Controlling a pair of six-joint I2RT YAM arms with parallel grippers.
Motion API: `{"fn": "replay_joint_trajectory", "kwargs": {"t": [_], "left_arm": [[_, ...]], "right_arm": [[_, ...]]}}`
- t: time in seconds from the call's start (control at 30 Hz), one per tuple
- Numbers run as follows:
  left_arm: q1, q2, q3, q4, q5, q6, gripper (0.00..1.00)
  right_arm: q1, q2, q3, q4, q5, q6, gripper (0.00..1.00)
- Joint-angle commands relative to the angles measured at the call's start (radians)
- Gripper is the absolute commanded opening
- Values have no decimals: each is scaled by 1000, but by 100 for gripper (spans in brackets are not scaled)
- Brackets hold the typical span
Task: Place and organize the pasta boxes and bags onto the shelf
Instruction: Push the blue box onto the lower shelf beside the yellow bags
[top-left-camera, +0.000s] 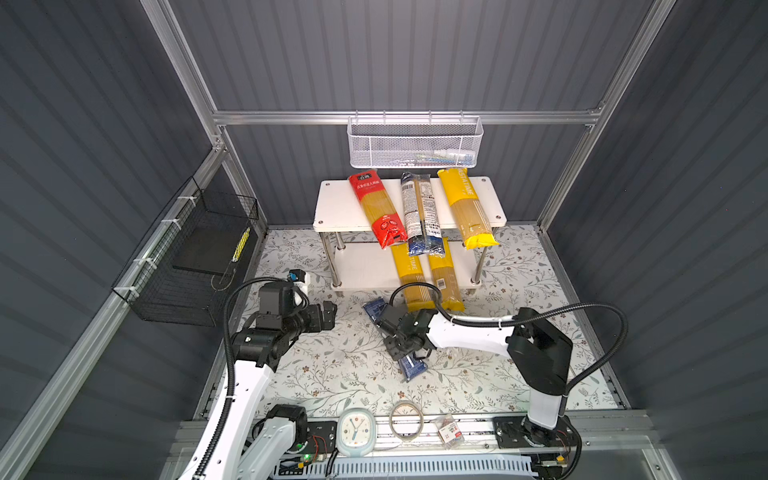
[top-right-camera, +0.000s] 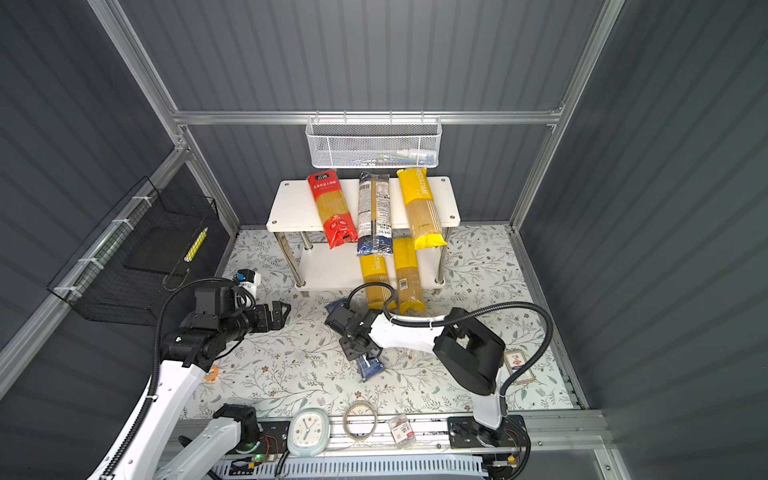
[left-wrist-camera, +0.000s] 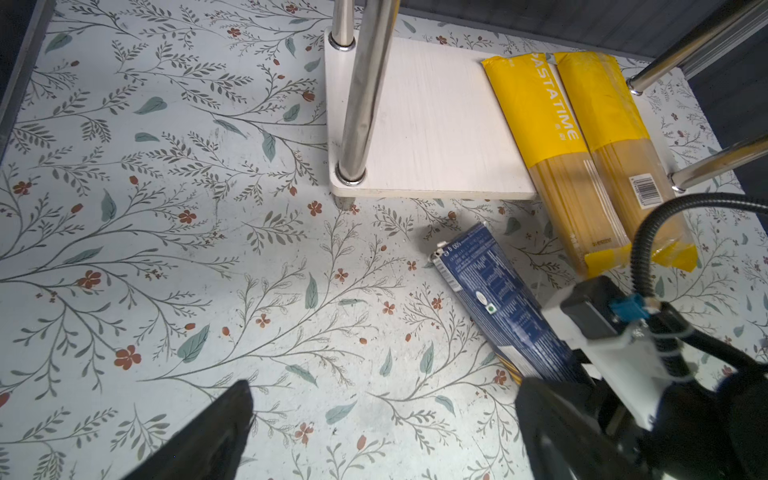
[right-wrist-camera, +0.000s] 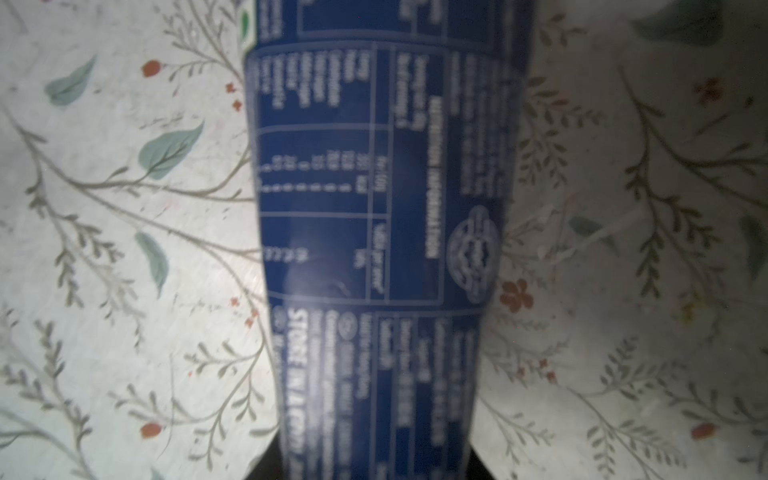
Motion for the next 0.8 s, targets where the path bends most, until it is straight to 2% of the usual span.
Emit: {"fn": "replay_joint_trajectory", "kwargs": {"t": [0.0,0.23,0.57,0.77], "left_arm": [[5,-10,-8,-11,-13,12,100],[5,-9,-8,-12,-14,12,100],[5,-9,-8,-13,-11,12,100],[5,-18,-10,-14,-12,11,100]], "right_arm": [[4,-122,9,105,-8,22,20],[-10,-165,29,183,62,38,23],[-87,12,238,214,125,56,23],[-135,82,344,225,119,57,24]]}}
